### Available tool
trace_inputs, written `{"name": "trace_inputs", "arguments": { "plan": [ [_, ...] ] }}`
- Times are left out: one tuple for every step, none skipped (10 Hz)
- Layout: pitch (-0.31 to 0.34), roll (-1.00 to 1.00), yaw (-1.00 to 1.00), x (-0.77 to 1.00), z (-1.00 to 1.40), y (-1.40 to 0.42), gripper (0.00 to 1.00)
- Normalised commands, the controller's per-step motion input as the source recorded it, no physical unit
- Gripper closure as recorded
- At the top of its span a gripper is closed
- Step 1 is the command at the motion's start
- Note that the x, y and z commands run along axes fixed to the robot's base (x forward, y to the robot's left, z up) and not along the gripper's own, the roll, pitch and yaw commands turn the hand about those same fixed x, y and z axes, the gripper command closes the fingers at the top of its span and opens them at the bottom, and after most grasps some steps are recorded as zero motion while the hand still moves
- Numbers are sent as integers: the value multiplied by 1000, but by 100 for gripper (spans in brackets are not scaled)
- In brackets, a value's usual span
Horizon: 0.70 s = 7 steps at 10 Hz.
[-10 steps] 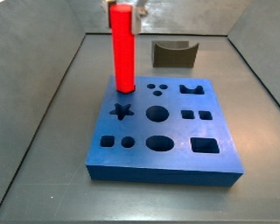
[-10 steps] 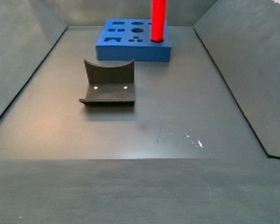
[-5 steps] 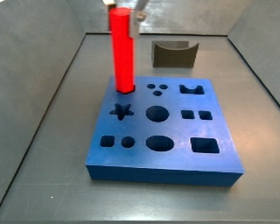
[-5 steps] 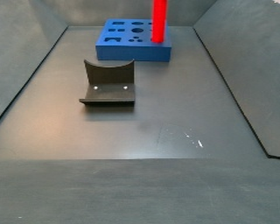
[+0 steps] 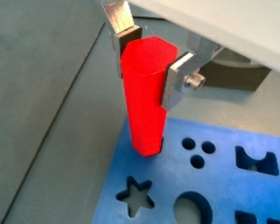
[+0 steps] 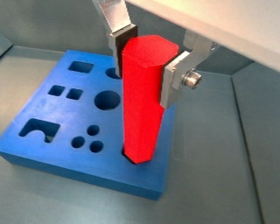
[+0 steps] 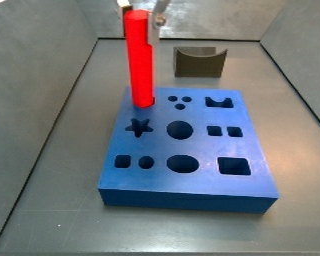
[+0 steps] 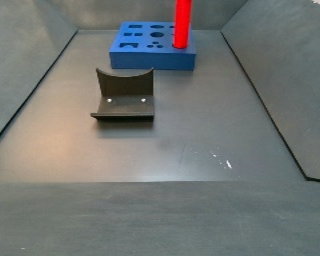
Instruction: Insert the hexagon object.
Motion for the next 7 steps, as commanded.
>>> {"name": "trace_inputs", "arguments": {
  "plan": [
    [67, 0, -20, 417, -397, 0, 100],
    [21, 0, -29, 220, -483, 0, 100],
    [4, 3, 0, 3, -514, 0, 100],
    [0, 0, 0, -80, -377, 0, 100],
    [-141, -34, 0, -303, -40, 0, 100],
    [-16, 0, 0, 0, 0, -6, 100],
    [0, 0, 0, 0, 0, 0, 100]
  ]
}}
